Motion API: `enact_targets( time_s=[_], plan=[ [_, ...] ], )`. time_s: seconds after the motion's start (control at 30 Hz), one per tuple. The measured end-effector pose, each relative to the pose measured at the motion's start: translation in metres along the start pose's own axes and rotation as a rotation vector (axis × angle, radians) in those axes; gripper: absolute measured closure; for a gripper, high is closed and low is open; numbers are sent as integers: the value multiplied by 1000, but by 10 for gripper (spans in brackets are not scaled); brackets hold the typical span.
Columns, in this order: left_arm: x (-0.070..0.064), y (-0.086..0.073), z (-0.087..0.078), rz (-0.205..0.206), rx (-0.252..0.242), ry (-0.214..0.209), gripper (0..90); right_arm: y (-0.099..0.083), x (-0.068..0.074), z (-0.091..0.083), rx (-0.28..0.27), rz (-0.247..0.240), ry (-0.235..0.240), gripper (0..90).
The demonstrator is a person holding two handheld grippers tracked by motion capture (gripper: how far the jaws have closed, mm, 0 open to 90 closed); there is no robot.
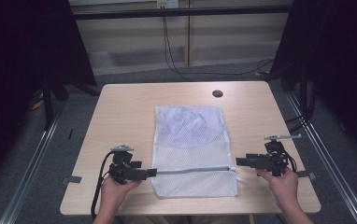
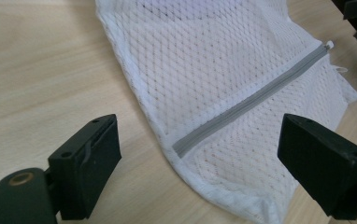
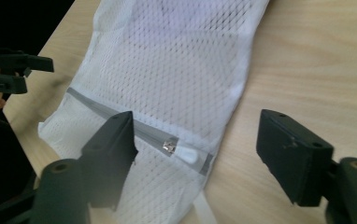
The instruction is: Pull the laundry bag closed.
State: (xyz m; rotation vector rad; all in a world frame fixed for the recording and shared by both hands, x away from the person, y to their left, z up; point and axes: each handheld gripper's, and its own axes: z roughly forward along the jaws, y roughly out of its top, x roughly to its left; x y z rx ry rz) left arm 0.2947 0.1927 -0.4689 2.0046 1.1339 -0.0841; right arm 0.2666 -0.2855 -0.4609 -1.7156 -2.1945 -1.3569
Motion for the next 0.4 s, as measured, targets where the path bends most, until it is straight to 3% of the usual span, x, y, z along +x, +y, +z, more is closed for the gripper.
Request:
enact_targets(
  time_s=[0.07,0.4],
  plan=[
    [1,0,-3,22,-3,27,102,1,-1,-3,-15,-20,-7,244],
    [8,-1,-8,6,-17,61,84,2,-5,-4,-20,-41,-42,215]
  ],
)
